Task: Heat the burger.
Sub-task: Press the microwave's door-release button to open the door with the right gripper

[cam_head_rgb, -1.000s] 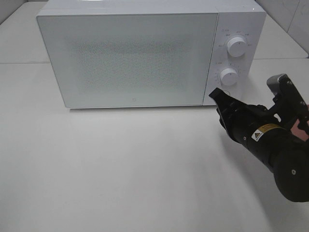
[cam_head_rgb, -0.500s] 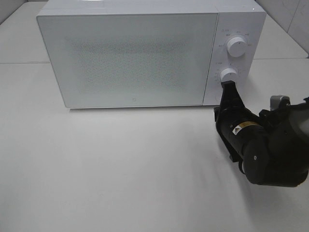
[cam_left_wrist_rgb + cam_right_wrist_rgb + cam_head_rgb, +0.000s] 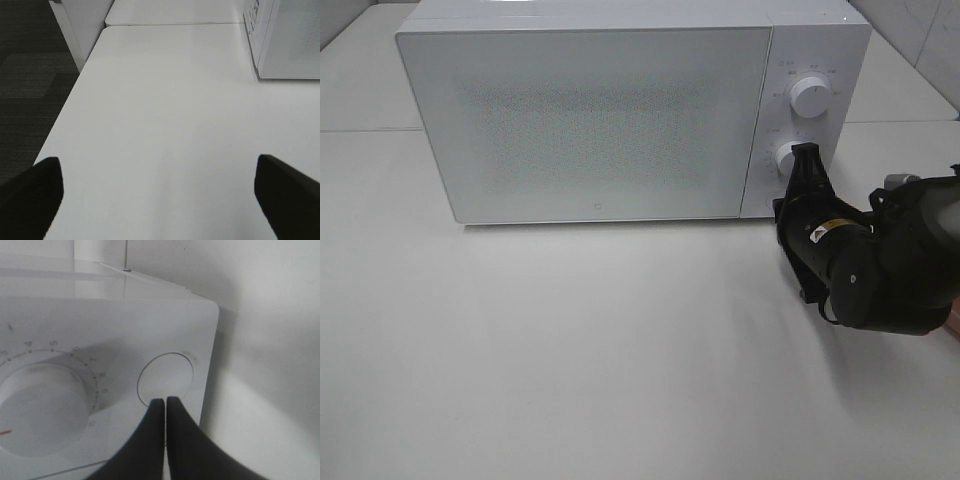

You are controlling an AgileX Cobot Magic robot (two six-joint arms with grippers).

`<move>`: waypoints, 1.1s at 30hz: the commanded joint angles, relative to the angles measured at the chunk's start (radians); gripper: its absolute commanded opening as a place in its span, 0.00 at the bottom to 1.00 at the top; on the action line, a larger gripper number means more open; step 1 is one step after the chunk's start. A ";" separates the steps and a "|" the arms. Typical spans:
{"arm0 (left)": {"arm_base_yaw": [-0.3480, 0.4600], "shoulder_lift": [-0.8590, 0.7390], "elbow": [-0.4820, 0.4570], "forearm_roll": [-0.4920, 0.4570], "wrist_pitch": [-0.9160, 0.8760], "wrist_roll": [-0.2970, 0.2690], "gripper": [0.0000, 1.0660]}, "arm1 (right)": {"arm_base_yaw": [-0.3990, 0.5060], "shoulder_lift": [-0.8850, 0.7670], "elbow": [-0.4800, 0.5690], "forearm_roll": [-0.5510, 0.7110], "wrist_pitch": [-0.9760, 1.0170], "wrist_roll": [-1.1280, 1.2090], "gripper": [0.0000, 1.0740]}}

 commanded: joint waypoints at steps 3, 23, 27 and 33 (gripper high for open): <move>-0.006 -0.006 0.002 0.004 -0.008 -0.004 0.92 | -0.015 0.005 -0.022 -0.021 0.025 0.006 0.00; -0.006 -0.006 0.002 0.007 -0.007 -0.004 0.92 | -0.069 0.077 -0.110 -0.118 0.026 0.032 0.00; -0.006 -0.006 0.002 0.007 -0.007 -0.004 0.92 | -0.069 0.077 -0.110 -0.110 0.020 0.030 0.00; -0.006 -0.006 0.002 0.007 -0.007 -0.004 0.92 | -0.069 0.077 -0.111 -0.088 -0.041 0.002 0.00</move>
